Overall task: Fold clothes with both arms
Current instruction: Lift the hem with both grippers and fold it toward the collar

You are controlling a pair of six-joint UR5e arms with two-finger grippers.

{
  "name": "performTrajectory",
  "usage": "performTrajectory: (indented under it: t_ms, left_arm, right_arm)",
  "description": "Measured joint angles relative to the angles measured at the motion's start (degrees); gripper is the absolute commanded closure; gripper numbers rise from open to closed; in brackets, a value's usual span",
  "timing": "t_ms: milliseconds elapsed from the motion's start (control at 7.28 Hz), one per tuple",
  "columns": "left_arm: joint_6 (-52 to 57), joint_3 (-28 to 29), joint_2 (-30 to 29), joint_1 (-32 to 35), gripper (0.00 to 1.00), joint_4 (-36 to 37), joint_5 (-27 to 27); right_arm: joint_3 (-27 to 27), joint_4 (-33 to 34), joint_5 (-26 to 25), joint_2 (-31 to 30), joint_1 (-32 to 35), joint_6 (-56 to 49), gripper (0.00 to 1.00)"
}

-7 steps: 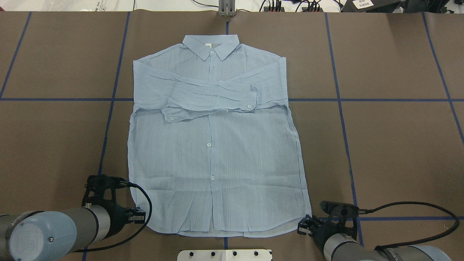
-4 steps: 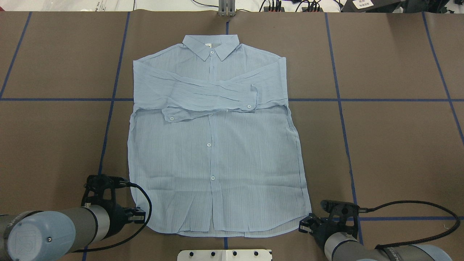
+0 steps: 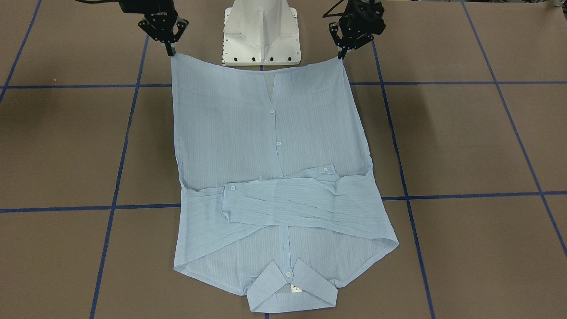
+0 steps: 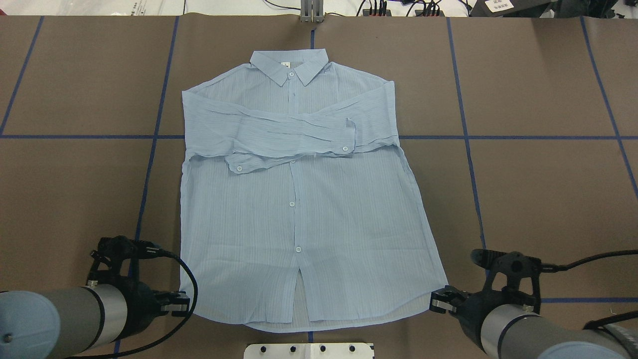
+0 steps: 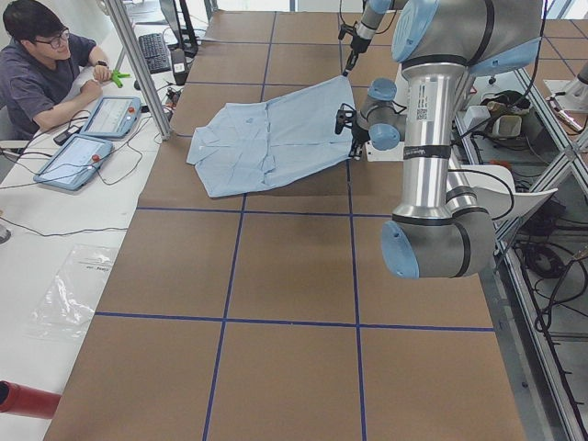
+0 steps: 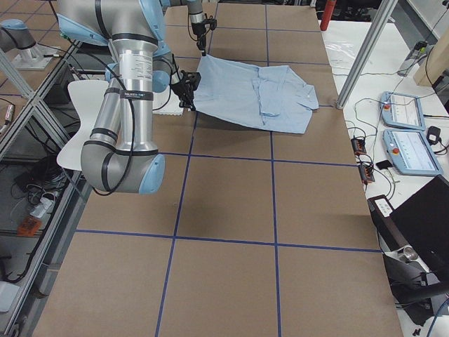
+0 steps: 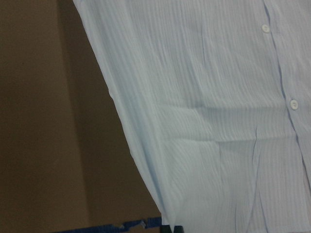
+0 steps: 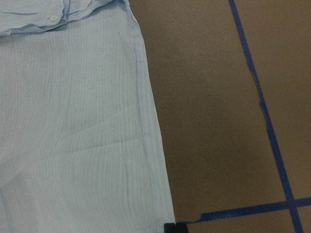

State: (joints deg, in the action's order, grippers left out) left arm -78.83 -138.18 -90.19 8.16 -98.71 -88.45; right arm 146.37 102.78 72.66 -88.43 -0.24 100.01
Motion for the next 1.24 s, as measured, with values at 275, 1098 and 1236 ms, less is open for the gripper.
performTrajectory:
  t_ms: [275,1098,1236]
  left_arm:
    - [2.9,-11.0,-1.7,1.3,1.00,11.4,-5.8]
    - [23.0,3.0,-23.8,24.4,1.00,27.1,-11.9]
    - [25.2,8.2,-25.6,28.0,1.00,25.2,-11.8]
  right_arm:
    - [6.5,19.2,4.7,12.0,1.7,0.0,1.00]
    - [-1.6,27.4,7.9,29.0,20.4,-10.5,1.00]
    - [-7.1,21.8,8.8,29.5,24.6,-12.2,1.00]
